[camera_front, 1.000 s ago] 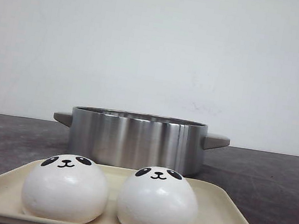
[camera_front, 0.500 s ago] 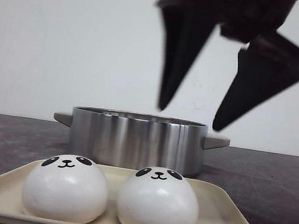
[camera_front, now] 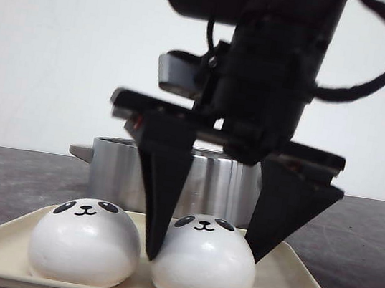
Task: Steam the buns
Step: 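Lower the right gripper onto the front bun nearest it and grasp, then carry the bun into the pot with the right gripper and release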
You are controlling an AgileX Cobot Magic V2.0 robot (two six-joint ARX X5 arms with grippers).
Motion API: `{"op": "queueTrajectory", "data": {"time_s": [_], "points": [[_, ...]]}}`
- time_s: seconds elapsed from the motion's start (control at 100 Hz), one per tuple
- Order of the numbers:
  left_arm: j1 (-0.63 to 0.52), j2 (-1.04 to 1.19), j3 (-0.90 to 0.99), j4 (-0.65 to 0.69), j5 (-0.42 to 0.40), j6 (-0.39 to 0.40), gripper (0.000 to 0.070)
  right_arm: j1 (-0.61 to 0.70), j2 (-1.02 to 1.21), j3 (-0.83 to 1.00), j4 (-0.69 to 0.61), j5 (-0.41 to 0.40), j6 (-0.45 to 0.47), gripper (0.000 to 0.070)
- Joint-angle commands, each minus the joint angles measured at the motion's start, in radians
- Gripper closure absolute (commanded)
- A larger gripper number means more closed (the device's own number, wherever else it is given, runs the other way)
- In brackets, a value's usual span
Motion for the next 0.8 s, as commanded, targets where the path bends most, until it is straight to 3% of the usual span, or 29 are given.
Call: {"op": "queueTrajectory", "data": {"time_s": [0.0, 0.12, 0.17, 0.29, 0.64, 0.79], "points": [[-0.005, 0.006, 0.015, 0.007, -0.005, 0.021, 0.0107, 0.011, 0.022, 0.012, 0.004, -0.001, 0.032, 0.0273], [-0.005, 0.005, 0.015, 0.006, -0.005, 0.021, 0.0107, 0.013, 0.021, 0.012, -0.005, 0.0, 0.033, 0.0553], [-0.005, 0.005, 0.015, 0.003, -0.005, 0.021, 0.0107, 0.013, 0.021, 0.012, -0.01, 0.005, 0.033, 0.07], [-0.005, 0.005, 0.015, -0.004, -0.005, 0.021, 0.0107, 0.017, 0.019, 0.014, -0.016, 0.064, 0.028, 0.0696], [-0.005, 0.005, 0.015, -0.008, -0.005, 0.021, 0.0107, 0.099, -0.208, 0.22, -0.113, 0.074, -0.039, 0.0696], [-0.005, 0.006, 0.015, 0.002, -0.005, 0.021, 0.0107, 0.077, -0.217, 0.403, -0.176, 0.219, -0.145, 0.0696]]}}
